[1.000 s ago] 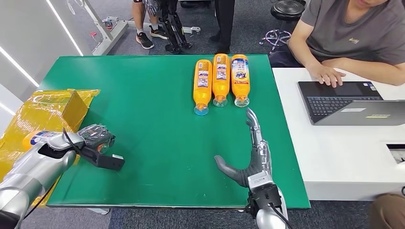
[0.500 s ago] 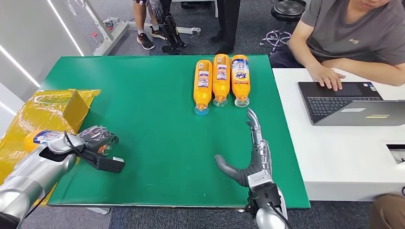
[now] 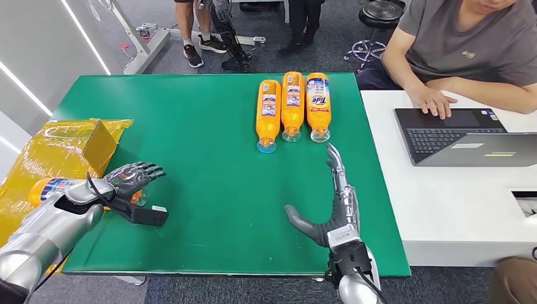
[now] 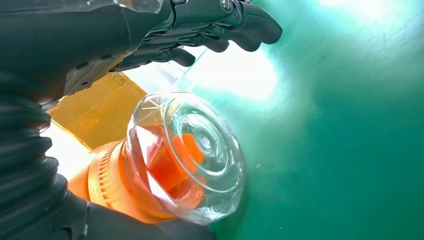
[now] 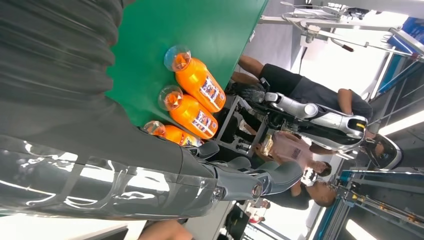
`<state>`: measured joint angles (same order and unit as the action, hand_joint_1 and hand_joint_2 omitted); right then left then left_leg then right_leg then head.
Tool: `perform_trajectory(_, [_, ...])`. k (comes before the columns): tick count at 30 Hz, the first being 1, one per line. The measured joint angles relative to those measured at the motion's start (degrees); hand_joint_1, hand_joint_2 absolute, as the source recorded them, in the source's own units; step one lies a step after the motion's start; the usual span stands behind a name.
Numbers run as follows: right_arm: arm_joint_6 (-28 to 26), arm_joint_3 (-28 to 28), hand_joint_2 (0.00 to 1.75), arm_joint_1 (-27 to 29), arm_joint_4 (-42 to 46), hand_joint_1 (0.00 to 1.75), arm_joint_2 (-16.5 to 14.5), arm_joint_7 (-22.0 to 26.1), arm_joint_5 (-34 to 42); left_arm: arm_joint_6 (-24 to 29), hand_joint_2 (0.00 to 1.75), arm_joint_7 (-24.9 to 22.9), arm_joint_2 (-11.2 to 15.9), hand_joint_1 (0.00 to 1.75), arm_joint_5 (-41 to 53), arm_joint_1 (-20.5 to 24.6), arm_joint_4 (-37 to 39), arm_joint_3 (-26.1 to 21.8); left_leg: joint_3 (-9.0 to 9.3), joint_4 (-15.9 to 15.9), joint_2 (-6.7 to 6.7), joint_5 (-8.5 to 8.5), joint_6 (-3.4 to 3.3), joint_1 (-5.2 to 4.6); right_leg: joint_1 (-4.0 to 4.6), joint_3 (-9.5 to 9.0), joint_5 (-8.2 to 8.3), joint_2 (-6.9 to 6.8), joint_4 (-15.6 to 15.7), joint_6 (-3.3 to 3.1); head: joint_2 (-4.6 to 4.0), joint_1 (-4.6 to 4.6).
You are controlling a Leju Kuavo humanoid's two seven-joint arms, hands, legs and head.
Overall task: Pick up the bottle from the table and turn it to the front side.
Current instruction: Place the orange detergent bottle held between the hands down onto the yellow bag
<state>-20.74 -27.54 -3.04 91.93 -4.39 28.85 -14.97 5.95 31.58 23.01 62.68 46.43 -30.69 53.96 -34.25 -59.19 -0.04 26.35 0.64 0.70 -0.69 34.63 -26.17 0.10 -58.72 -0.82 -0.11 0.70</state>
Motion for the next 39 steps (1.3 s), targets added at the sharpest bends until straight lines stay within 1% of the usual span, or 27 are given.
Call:
perform_trajectory(8, [-0.97,-0.01,1.75,0.22,0.04,0.0,0.0,-0.05,0.03,0.4,1.75,0.46,0.4,0.0,-2.21,-0.05,0.0,0.0,-0.01,0.0,0.01,0.0,0.0,0.0,0.0,-0.01,0.0,0.01,0.0,0.0,0.0,0.0])
perform_trajectory(14, [-1.02,0.0,1.75,0.67,0.33,0.0,0.0,-0.6,-0.33,2.57,1.75,-0.14,2.32,0.0,-4.14,-1.34,-0.17,-0.32,0.04,0.03,0.05,0.0,0.0,0.0,0.0,-0.01,-0.01,0.06,-0.01,-0.01,0.0,0.0])
perform_trajectory(18, [-1.5,0.0,1.75,1.18,1.26,0.0,0.0,-1.28,-1.14,2.74,1.75,-1.07,3.53,0.0,-3.88,-2.48,-1.46,-1.34,0.08,0.06,0.06,0.0,0.01,0.0,0.0,-0.04,-0.01,0.07,-0.01,-0.01,0.0,-0.01])
perform_trajectory(24, [-1.39,0.0,1.75,2.16,2.72,0.0,-0.01,-1.98,-2.28,2.71,1.75,-2.03,6.48,0.0,-3.3,-5.84,-7.13,-4.59,0.09,0.06,0.08,0.0,0.01,0.0,0.0,-0.01,-0.01,0.1,-0.01,-0.01,0.0,0.01])
perform_trajectory(28, [-0.98,0.0,1.75,2.53,3.29,0.0,-0.02,-2.12,-2.49,2.98,1.75,-2.42,7.95,0.0,-3.34,-8.3,-11.36,-7.2,0.05,0.06,0.06,0.0,0.01,0.0,0.0,0.0,-0.03,0.08,-0.01,-0.02,0.0,-0.01])
perform_trajectory(36, [-0.88,0.04,1.75,2.82,3.78,0.0,-0.02,-2.12,-2.7,2.95,1.75,-2.75,9.65,0.0,-2.9,-10.48,-16.19,-10.01,0.04,0.06,0.07,0.0,0.01,-0.01,0.0,0.01,-0.02,0.08,0.0,-0.01,0.0,0.0])
perform_trajectory(39, [-0.74,0.14,1.75,2.93,3.88,0.0,-0.02,-2.16,-2.93,0.81,1.75,-2.75,10.96,0.0,-2.48,-11.37,-19.25,-10.89,0.04,0.06,0.07,0.01,0.01,0.0,0.0,0.01,-0.02,0.09,0.0,-0.01,0.0,-0.01])
